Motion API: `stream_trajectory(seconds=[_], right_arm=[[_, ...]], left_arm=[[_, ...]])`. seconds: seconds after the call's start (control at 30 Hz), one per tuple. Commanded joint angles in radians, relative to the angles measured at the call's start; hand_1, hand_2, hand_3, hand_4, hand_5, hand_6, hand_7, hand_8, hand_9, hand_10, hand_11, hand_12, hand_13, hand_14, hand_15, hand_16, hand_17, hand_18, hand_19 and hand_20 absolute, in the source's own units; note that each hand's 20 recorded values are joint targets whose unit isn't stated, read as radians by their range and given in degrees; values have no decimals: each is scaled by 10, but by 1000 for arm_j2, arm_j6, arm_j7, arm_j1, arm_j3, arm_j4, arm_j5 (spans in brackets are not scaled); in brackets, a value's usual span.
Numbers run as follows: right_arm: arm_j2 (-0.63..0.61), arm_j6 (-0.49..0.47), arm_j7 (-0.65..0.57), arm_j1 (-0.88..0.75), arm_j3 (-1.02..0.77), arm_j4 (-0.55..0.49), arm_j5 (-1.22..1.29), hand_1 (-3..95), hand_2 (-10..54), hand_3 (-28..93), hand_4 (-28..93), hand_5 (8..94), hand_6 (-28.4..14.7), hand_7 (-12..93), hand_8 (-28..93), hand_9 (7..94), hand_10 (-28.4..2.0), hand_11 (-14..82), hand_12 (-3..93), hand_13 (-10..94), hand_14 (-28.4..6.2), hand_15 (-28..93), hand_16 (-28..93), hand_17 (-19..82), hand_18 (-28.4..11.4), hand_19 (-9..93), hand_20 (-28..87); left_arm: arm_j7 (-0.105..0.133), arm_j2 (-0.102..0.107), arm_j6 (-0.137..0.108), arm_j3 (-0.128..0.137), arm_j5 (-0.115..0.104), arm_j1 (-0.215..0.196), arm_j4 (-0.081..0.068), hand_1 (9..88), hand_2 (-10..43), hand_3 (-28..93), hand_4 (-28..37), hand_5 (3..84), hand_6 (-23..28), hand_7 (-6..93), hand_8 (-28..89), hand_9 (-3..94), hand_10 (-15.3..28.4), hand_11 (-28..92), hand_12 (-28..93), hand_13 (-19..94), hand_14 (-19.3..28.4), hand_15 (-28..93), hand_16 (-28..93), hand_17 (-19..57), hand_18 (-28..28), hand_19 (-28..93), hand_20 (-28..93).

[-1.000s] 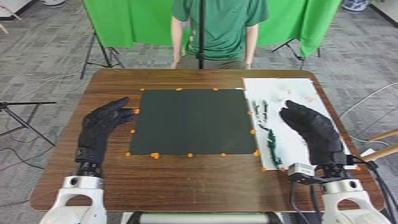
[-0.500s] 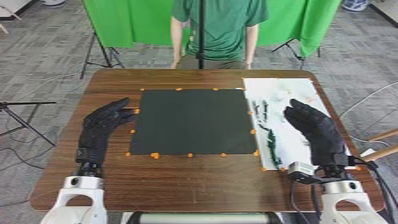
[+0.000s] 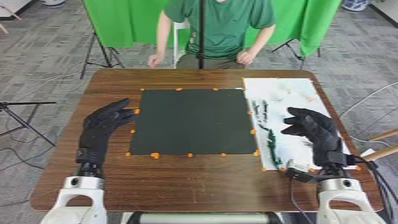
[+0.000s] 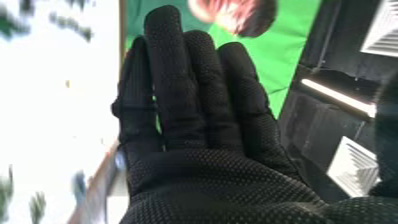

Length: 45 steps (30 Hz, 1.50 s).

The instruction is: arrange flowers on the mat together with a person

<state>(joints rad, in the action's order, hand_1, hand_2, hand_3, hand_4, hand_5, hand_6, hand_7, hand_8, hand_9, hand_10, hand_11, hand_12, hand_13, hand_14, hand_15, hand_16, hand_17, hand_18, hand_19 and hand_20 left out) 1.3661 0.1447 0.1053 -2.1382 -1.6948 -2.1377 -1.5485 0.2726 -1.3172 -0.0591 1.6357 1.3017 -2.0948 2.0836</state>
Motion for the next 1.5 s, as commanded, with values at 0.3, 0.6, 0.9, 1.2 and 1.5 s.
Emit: stream_trajectory(seconds=[0.3,0.6,0.9,1.2,1.5], right_arm=[[-84,-64,-458,-16,49,-102,-923,284,-95,617,-278,612,-61,280,-45,712,-166,350,340,698,-116,699,356,323,-262,775,581],[-143,-116,-507,-17,68,-93,-951,284,-95,609,-277,615,-67,275,-37,707,-166,357,353,687,-122,709,385,322,-266,779,581],[-90,360,-222,-6,83,-50,-375,168,-94,627,-147,567,-67,171,-48,634,-199,187,261,610,-175,388,278,252,-236,533,446],[-42,191,145,22,47,-22,533,98,7,698,-154,483,-51,113,-70,501,-178,61,196,413,-168,117,257,207,-178,165,290],[-42,60,252,56,47,38,582,53,15,758,-179,418,-25,90,-88,430,-157,43,128,299,-122,68,122,181,-149,9,242]], left_arm=[[-23,12,7,6,-1,-15,0,280,-32,648,-165,500,25,140,-54,532,145,192,159,491,191,240,-12,193,176,320,158],[-29,14,5,18,-2,-28,7,280,-31,646,-164,499,26,139,-53,530,144,192,159,488,191,238,-12,192,176,319,160],[-35,7,9,23,-4,-37,9,279,-33,648,-164,499,26,136,-52,529,145,191,159,487,190,237,-11,191,176,320,161],[-41,0,21,22,-1,-28,5,280,-32,645,-163,499,27,136,-52,529,145,190,159,487,190,236,-11,189,176,319,160],[-35,6,16,16,-2,-20,2,279,-32,647,-161,498,26,137,-52,528,144,191,159,486,191,236,-11,189,175,319,160]])
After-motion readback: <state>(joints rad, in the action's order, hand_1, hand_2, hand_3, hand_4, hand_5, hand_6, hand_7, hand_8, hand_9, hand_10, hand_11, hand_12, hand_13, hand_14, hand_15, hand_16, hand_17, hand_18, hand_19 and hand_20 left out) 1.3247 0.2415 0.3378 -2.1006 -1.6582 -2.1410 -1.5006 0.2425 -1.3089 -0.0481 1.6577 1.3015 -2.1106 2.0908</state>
